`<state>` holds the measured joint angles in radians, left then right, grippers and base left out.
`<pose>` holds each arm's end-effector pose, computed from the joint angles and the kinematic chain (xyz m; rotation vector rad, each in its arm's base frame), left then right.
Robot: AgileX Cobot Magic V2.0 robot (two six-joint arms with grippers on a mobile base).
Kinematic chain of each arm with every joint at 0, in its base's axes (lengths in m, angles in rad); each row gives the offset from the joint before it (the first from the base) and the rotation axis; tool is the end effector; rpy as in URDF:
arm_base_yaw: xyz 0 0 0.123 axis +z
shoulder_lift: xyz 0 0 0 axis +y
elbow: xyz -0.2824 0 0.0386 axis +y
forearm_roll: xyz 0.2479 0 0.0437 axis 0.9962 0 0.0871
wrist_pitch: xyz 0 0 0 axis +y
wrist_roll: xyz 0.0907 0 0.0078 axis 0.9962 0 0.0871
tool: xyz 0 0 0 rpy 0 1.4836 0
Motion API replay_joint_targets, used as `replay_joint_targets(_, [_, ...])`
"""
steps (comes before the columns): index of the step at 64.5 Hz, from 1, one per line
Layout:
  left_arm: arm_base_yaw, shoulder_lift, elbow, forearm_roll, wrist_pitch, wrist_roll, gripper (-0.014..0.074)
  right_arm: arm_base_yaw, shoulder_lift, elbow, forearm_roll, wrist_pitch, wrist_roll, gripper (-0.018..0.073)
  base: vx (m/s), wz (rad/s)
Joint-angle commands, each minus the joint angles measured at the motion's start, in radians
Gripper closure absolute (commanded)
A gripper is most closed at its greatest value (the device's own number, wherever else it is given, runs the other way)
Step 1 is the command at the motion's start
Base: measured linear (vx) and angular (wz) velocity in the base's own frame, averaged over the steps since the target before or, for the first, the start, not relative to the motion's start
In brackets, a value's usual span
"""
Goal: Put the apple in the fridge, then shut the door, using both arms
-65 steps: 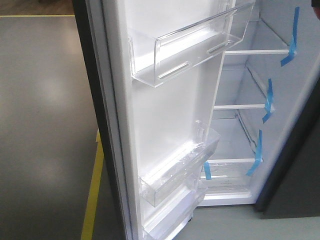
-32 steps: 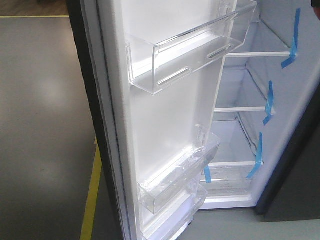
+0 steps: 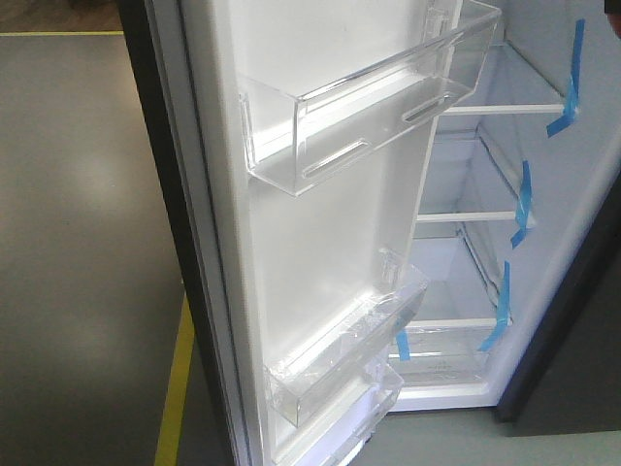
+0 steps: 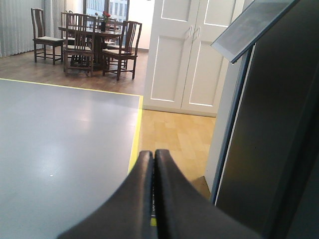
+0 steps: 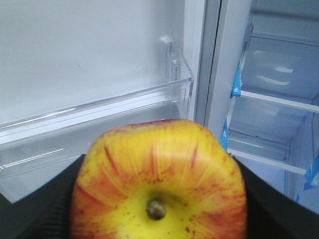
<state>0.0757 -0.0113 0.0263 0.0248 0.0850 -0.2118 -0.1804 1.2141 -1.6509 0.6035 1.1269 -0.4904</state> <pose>0.0566 0.0045 0.1971 -0.2092 1.5703 -0.0854 0.2163 0.0080 0.5064 -0.3414 2.0000 0.3221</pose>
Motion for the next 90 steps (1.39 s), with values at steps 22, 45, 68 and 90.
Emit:
replay_joint_targets(22, [-0.006,-0.014,0.028,-0.001,-0.073,-0.003,0.0603,-0.006,-0.019,-0.029,0.037,-0.066,-0.009,0.0546,0.01,0.0])
replay_joint_targets(45, [-0.006,-0.014,0.028,-0.001,-0.073,-0.003,0.0603,-0.006,-0.019,-0.029,0.037,-0.07,-0.009,0.0546,0.0,0.0])
replay_joint_targets(68, [-0.006,-0.014,0.028,-0.001,-0.073,-0.003,0.0603,-0.006,-0.019,-0.029,0.037,-0.07,-0.009,0.0546,0.0,0.0])
replay_joint_targets(90, [-0.006,-0.014,0.028,-0.001,-0.073,-0.003,0.0603,-0.006,-0.019,-0.029,0.037,-0.07,-0.009,0.0546,0.0,0.0])
